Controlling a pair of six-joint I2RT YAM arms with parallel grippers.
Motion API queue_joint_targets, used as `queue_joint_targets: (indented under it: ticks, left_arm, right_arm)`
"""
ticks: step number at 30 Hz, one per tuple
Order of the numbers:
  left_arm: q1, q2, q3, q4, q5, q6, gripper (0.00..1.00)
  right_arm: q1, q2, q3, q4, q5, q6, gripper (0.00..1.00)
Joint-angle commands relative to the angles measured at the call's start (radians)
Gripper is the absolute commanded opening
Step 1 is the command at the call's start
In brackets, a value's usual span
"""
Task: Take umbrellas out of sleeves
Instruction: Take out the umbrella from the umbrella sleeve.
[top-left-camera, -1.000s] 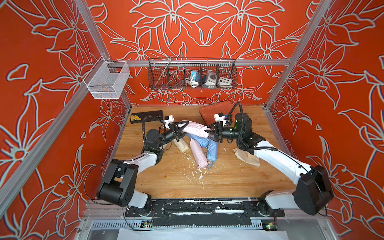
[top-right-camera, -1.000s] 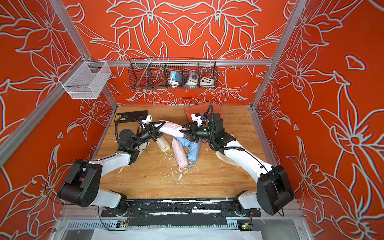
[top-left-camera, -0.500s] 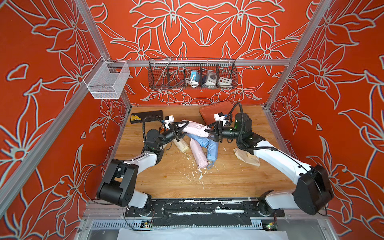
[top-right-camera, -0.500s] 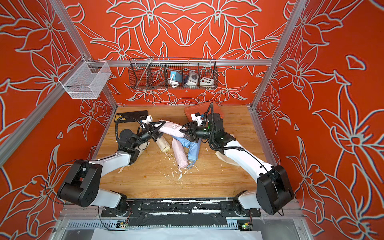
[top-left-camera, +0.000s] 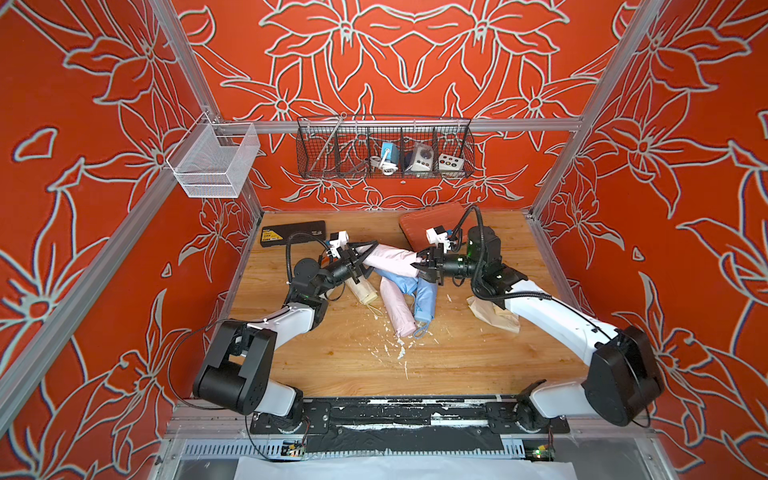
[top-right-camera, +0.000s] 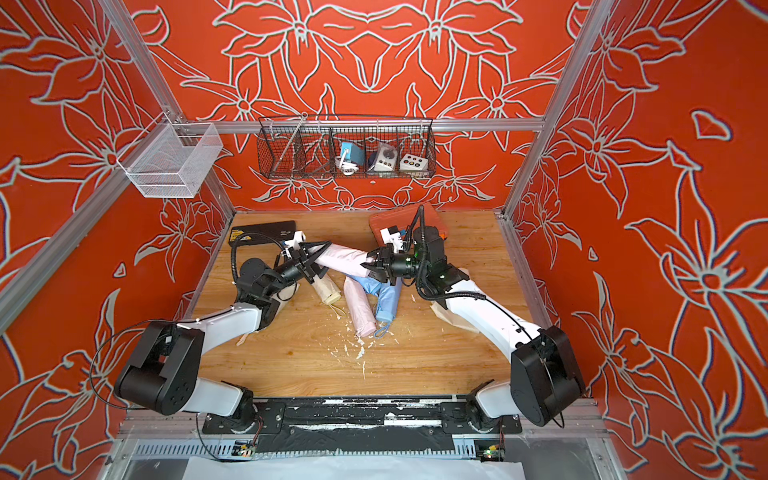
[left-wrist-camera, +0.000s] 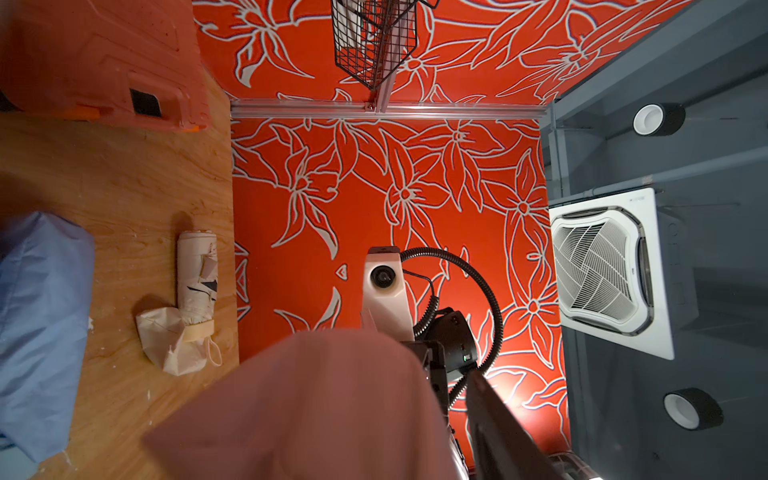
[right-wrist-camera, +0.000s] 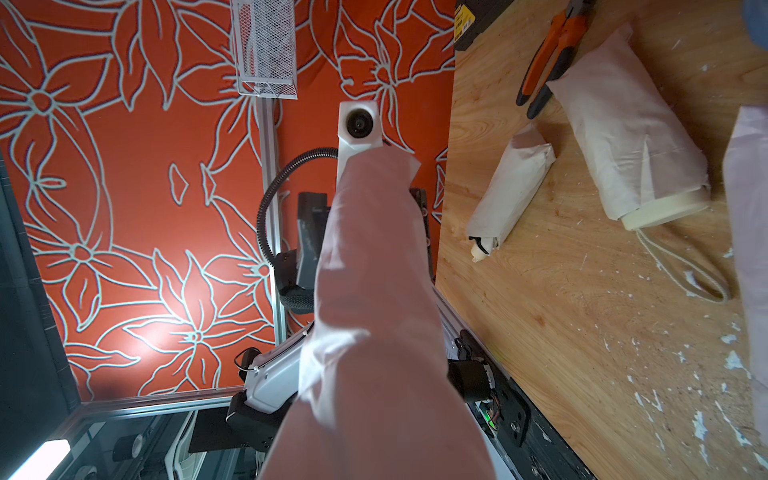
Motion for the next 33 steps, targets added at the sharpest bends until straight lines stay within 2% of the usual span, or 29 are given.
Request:
queue_joint_targets:
  ticks: [1,5,9,12,16,19,23,25,28,31,33]
  left_arm:
    - [-0.015,-0.029,0.036,0.098,0.015,-0.017,0.39]
    - [-0.017,-0.027,0.035,0.093,0.016,-0.015,0.40]
    - [-0.017,-0.029,0.034,0.085,0.019,-0.011,0.40]
    - [-0.017,-0.037,0.027,0.060,0.028,0.007,0.52]
    - [-0.008,-0.066,0.017,-0.021,0.055,0.067,0.65]
    - [0.009,-0.105,0.028,-0.189,0.102,0.195,0.69]
    - [0.028,-0.172,0.083,-0.599,0.137,0.496,0.72]
    - [0.032,-0.205,0.097,-0.734,0.136,0.607,0.73]
    - [0.033,-0.243,0.096,-0.813,0.144,0.685,0.73]
    - [0.034,-0.263,0.093,-0.837,0.156,0.717,0.73]
    - [0.033,-0.268,0.093,-0.829,0.167,0.717,0.73]
  right_arm:
    - [0.008,0.022,0.006,0.037,-0.002,0.010,0.50]
    - [0.007,0.027,0.009,0.041,-0.012,0.009,0.46]
    - [0.007,0.019,-0.001,0.043,-0.013,0.006,0.25]
    - [0.006,0.011,-0.001,0.031,-0.016,-0.008,0.14]
    - [-0.005,-0.006,-0.007,0.008,-0.023,-0.030,0.11]
    - [-0.035,-0.024,-0.017,-0.005,-0.038,-0.040,0.10]
    - [-0.096,-0.052,-0.019,-0.068,-0.083,-0.077,0.06]
    - [-0.118,-0.047,-0.007,-0.096,-0.140,-0.094,0.06]
    - [-0.127,-0.032,0.040,-0.245,-0.221,-0.190,0.06]
    - [-0.127,-0.031,0.078,-0.392,-0.221,-0.295,0.06]
    - [-0.127,-0.027,0.083,-0.406,-0.231,-0.308,0.06]
